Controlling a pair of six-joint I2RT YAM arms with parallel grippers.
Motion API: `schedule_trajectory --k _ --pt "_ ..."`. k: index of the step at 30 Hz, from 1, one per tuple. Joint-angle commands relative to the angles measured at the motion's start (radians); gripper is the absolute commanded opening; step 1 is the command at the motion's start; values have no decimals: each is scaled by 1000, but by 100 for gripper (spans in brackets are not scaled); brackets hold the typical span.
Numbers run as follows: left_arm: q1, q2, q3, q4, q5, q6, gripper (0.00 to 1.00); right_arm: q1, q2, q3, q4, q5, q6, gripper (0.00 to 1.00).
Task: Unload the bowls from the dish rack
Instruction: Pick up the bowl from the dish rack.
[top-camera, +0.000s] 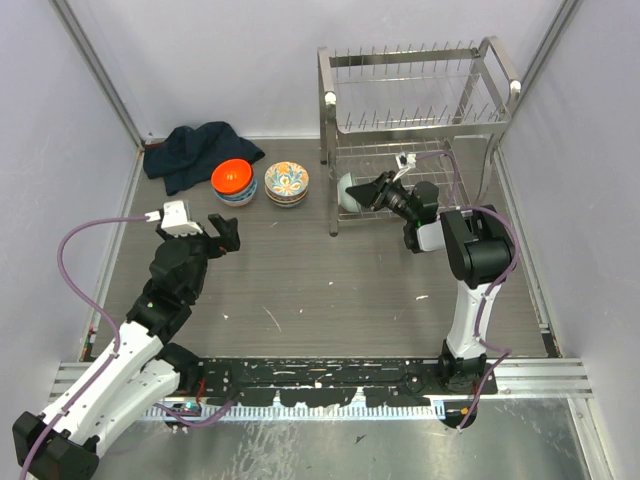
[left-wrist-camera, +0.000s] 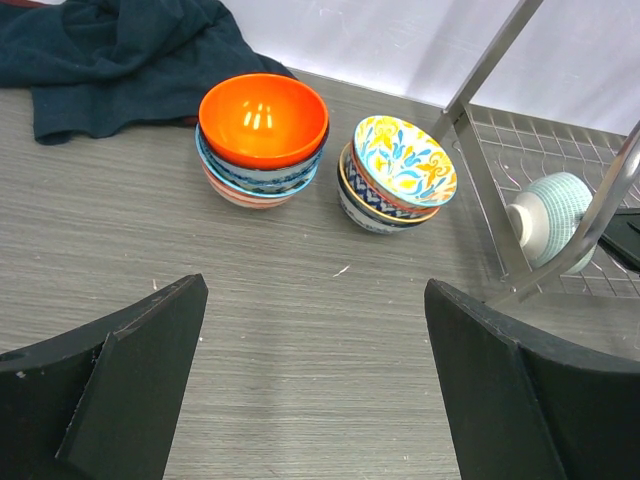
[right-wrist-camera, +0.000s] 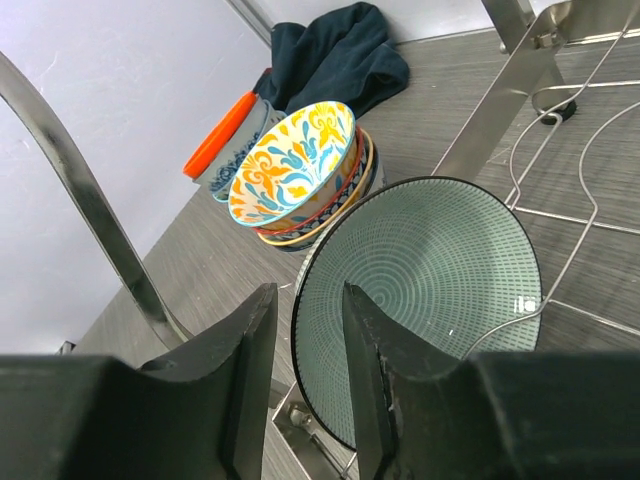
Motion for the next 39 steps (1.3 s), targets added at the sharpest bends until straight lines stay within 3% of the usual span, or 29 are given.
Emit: schedule_trajectory --k 1,29,39 --pt "5 -1 -17 39 2 8 98 -4 18 39 125 -38 51 37" --pt "5 -11 -23 45 9 10 98 -6 69 55 267 -48 176 7" --pt "4 -21 -22 42 6 11 98 -11 3 51 313 -12 256 3"
